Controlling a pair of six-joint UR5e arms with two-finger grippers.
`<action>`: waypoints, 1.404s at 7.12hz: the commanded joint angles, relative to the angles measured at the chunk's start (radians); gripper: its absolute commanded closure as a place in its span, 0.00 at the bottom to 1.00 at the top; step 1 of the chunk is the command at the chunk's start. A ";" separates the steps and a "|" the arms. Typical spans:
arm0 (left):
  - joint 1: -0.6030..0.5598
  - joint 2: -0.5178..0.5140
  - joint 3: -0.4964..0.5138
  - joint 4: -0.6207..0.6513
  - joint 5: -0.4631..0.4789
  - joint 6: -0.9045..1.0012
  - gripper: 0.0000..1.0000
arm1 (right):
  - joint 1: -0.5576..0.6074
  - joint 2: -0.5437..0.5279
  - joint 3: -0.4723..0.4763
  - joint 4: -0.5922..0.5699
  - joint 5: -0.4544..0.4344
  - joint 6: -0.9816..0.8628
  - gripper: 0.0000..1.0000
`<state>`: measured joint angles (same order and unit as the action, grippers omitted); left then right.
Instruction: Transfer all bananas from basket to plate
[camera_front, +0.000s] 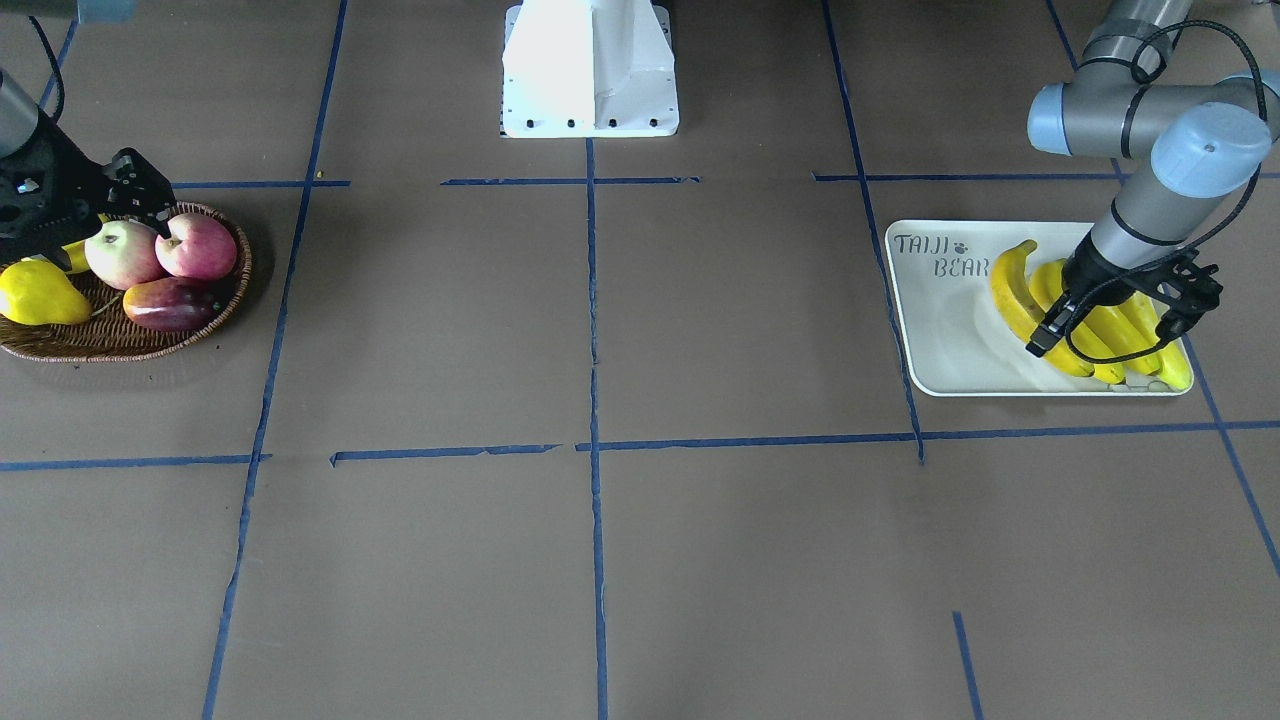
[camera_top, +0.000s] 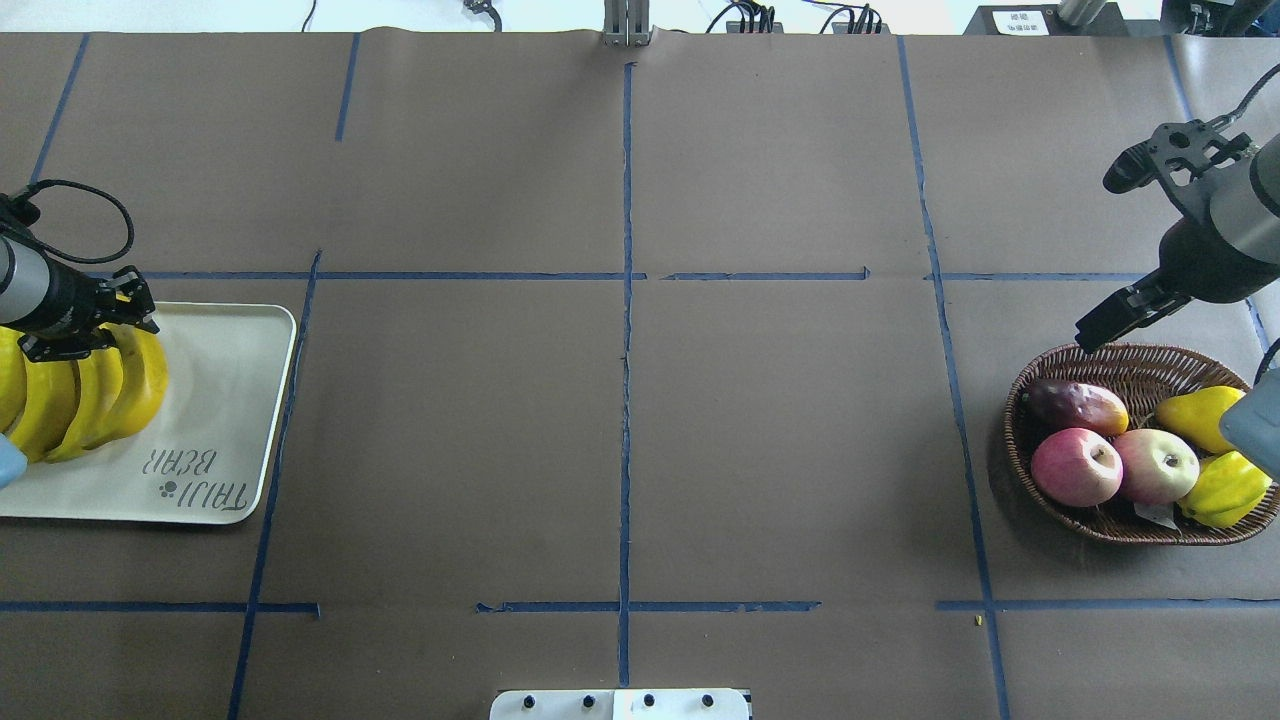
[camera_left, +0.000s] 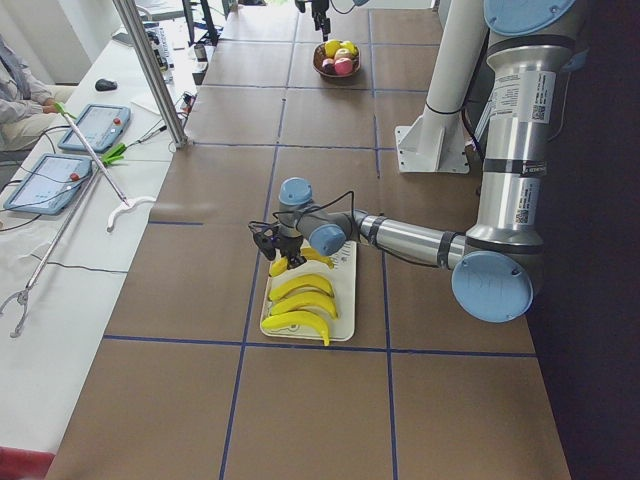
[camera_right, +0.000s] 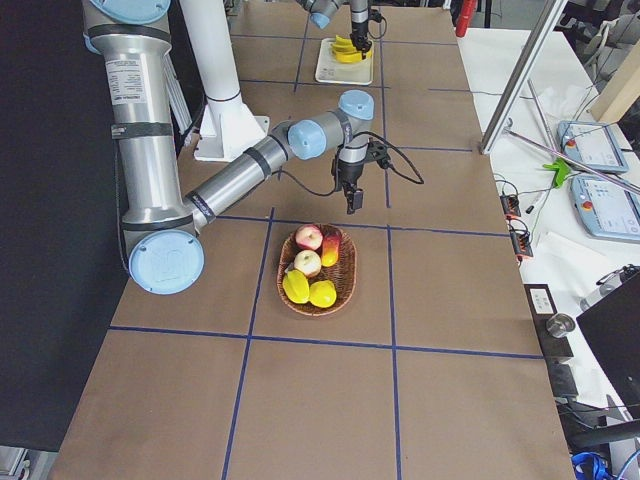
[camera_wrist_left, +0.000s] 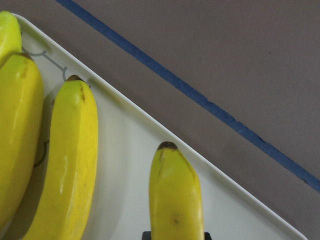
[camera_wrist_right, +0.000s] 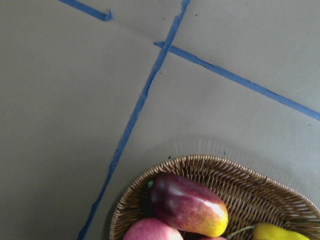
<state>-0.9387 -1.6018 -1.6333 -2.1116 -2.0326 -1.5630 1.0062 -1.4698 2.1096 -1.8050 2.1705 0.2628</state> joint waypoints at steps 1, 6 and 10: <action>0.000 0.002 0.041 -0.056 0.009 0.004 0.52 | 0.000 -0.001 0.000 0.001 0.000 0.001 0.01; -0.105 0.016 0.003 -0.032 -0.100 0.242 0.00 | 0.029 -0.006 -0.002 0.001 0.009 -0.017 0.01; -0.294 0.156 -0.029 -0.030 -0.224 0.898 0.00 | 0.269 -0.131 -0.045 -0.002 0.110 -0.388 0.01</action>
<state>-1.1869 -1.5049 -1.6474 -2.1429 -2.2353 -0.8968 1.1912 -1.5625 2.0898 -1.8064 2.2511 0.0080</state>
